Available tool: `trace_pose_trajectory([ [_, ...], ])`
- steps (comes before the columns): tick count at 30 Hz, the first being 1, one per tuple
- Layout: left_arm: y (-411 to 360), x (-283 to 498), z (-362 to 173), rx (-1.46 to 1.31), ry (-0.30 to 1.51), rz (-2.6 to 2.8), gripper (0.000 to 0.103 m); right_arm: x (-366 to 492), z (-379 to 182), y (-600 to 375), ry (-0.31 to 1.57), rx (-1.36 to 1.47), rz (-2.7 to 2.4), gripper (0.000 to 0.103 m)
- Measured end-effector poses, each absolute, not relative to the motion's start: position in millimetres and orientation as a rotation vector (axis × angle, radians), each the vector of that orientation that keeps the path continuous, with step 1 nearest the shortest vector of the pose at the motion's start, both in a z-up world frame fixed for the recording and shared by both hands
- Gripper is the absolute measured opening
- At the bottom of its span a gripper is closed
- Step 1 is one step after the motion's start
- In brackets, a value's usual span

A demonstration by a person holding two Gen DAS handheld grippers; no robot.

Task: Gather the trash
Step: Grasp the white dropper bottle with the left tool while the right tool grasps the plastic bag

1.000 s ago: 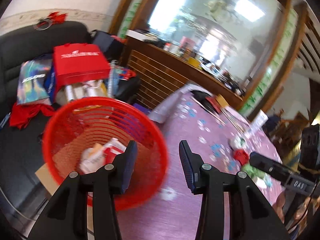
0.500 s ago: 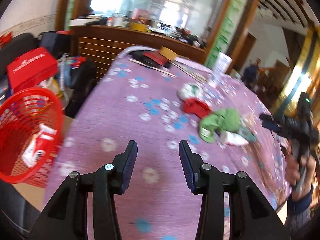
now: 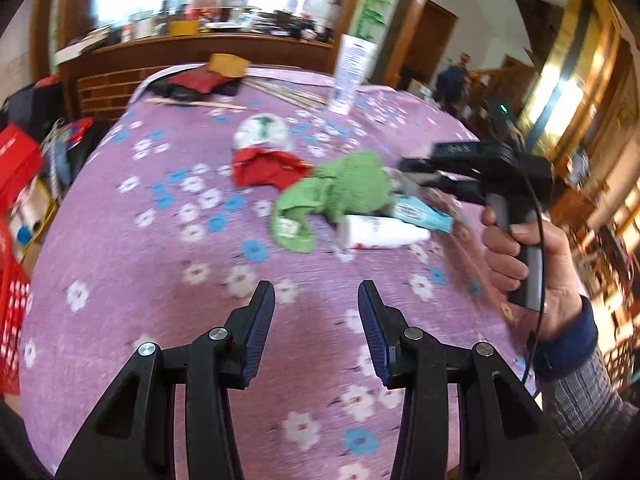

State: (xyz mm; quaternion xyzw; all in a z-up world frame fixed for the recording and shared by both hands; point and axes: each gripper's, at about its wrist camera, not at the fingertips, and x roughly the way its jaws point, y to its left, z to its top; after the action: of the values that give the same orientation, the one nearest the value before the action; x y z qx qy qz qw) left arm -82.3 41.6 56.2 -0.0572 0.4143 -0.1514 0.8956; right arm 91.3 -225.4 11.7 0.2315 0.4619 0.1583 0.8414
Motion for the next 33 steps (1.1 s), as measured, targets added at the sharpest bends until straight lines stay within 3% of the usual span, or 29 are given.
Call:
trace_pose_trajectory([
  [9,-25,-37,57,0.050,0.896,-0.499,0.103,52,62,-251,0.637,0.483,0.393,0.029],
  [25,-76,5,14,0.478,1.002,-0.587,0.103,54,60,-273,0.634,0.599,0.438,0.029],
  [33,-59,-21,13,0.293,0.945,-0.460,0.103,53,63,-270,0.630,0.586,0.446,0.029],
])
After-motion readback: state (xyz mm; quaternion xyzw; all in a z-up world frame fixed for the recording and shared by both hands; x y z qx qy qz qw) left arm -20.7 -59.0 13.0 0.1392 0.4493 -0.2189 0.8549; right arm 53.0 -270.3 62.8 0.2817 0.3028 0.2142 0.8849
